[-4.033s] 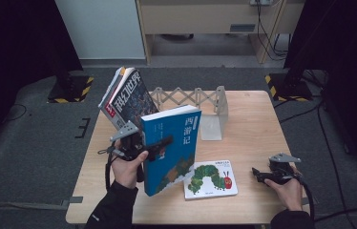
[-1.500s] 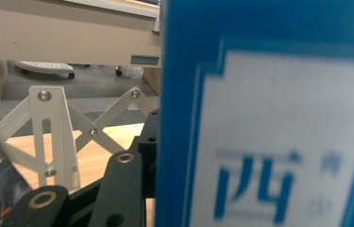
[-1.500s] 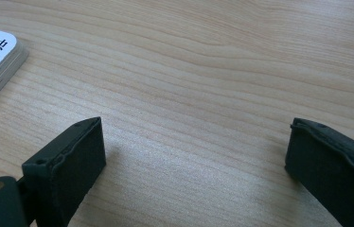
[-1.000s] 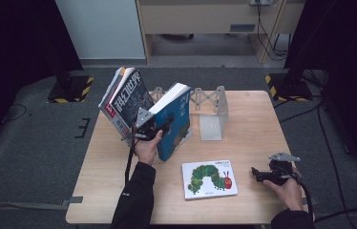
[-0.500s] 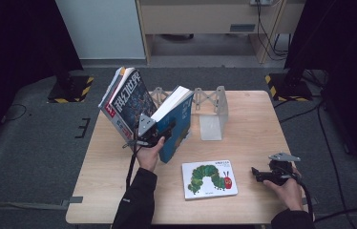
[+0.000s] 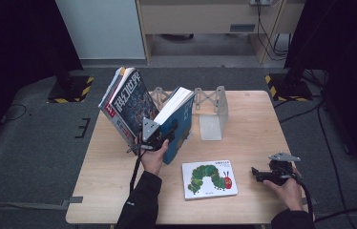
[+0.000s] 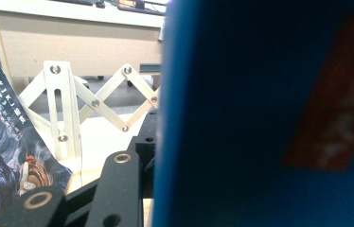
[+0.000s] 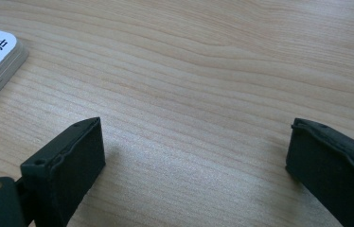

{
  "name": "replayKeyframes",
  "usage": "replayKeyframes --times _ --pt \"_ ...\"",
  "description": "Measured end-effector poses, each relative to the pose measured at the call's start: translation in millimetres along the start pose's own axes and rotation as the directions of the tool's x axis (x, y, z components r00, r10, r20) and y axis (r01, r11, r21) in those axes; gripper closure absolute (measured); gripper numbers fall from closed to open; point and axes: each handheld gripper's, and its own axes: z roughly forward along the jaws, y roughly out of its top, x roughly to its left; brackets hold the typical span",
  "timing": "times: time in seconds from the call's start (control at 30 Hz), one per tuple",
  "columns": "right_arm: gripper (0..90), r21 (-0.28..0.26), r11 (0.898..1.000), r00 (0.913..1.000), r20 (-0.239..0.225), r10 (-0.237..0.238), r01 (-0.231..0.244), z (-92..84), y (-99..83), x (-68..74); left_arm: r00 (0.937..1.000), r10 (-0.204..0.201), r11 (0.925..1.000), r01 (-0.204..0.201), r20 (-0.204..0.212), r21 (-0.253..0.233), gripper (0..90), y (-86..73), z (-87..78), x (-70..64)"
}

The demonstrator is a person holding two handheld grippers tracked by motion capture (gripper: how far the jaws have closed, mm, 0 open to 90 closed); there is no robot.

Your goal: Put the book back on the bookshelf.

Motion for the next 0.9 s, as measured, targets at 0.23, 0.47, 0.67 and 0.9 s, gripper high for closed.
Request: replayKeyframes --times 0.23,0.47,0.67,0.9 --pt "5.4 0.001 1.0 1.0 -0.001 -0.001 0.001 0.3 0.2 -0.1 0.9992 -0.005 0.9996 0.004 -0.04 -0.029 57.3 -2.6 9.9 -7.2" --pt "5.3 0.0 1.0 1.0 -0.001 -0.004 0.004 0.5 0.4 -0.3 0.9979 -0.008 0.9992 0.006 -0.064 -0.039 57.1 -1.6 26.4 -8.7" --pt "5.3 0.002 1.0 1.0 -0.002 -0.004 0.004 0.4 0.4 -0.3 0.9946 -0.012 0.9992 0.008 -0.103 -0.04 57.4 -0.1 37.5 -2.2" --pt "5.2 0.004 1.0 0.9999 -0.005 -0.011 0.011 0.7 0.7 -0.7 0.9973 -0.037 0.9977 0.033 -0.063 -0.06 57.4 -3.2 34.6 -0.1"
